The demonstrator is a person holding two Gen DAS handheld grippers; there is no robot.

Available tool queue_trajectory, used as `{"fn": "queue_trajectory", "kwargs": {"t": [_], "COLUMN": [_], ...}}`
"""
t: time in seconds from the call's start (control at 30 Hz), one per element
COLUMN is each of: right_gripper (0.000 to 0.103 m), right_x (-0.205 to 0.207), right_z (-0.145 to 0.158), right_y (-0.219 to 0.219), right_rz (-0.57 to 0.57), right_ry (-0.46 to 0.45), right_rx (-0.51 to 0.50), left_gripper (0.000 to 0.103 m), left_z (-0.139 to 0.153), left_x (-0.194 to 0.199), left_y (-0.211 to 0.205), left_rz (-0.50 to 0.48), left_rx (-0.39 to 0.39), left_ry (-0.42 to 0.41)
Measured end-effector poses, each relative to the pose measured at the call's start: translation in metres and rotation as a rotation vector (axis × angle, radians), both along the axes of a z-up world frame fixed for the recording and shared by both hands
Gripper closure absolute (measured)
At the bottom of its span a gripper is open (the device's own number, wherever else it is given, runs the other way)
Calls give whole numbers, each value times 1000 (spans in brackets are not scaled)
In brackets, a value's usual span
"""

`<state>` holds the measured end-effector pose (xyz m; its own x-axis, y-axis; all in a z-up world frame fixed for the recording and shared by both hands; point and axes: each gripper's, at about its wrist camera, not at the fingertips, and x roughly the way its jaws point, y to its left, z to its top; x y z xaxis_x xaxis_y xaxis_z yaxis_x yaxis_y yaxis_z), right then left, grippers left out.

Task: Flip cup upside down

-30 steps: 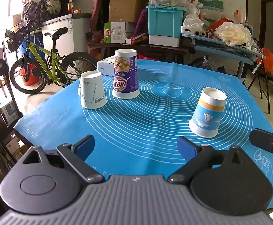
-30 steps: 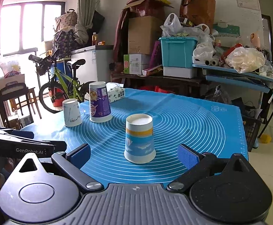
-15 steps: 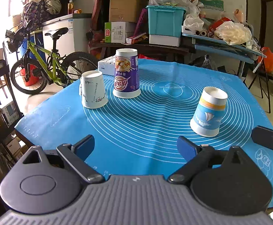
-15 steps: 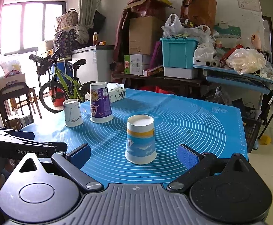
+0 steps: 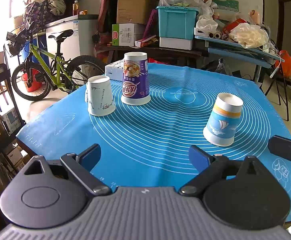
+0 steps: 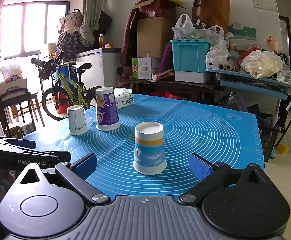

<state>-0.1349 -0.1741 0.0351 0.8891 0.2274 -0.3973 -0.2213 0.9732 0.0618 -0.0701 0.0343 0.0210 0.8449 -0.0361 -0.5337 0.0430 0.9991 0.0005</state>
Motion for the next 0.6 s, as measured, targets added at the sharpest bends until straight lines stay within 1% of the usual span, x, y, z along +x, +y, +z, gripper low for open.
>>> {"fn": "queue_trajectory", "kwargs": {"t": [0.6], "right_gripper": [3], "right_x": [0], "right_z": [-3], "right_y": [0], "right_rz": [2], "right_ry": [3], "right_rx": [0], "left_gripper": [9], "left_z": [0], "left_x": [1], "left_y": [0], "left_rz": [1], "left_rx": [2], "left_ry": [3]}}
